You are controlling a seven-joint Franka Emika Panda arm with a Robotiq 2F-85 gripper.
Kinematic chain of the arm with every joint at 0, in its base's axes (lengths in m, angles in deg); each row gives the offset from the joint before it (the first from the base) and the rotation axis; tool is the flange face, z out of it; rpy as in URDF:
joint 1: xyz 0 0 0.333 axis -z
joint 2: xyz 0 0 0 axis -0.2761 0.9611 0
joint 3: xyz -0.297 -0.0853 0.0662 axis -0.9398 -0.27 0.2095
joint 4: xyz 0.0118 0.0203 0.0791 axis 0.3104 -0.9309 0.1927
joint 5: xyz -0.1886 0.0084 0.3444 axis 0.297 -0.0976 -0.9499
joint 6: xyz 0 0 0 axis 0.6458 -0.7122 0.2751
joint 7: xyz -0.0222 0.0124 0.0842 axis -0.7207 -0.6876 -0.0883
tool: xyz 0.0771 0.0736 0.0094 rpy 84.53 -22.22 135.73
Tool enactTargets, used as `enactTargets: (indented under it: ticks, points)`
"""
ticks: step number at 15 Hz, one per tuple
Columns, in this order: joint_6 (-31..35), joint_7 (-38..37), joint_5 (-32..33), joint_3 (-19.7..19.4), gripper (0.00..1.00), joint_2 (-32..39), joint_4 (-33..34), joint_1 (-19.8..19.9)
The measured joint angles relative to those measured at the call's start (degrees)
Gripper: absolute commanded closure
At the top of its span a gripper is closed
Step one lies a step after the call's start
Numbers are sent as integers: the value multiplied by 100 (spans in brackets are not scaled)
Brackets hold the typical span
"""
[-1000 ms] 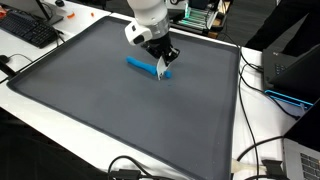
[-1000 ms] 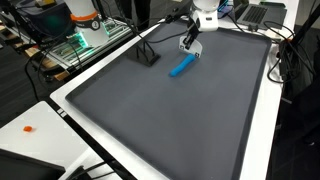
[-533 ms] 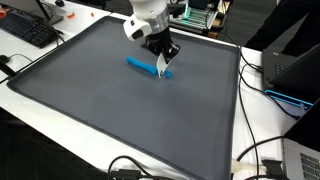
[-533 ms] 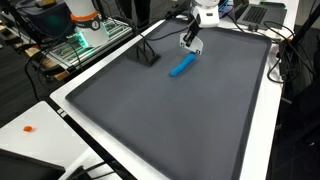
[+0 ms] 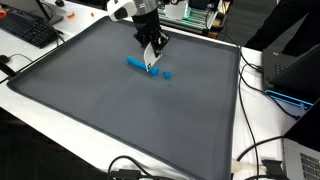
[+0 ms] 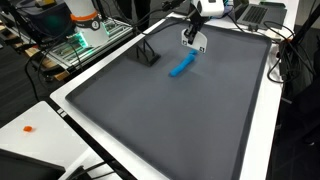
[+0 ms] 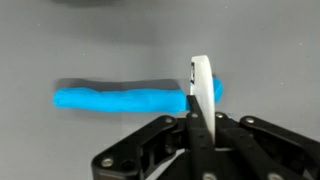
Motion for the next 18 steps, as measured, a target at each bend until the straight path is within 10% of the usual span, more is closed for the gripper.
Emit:
enactTargets:
  ticks: [18]
  points:
    - [218,2,284,-139,99,330,-72,11]
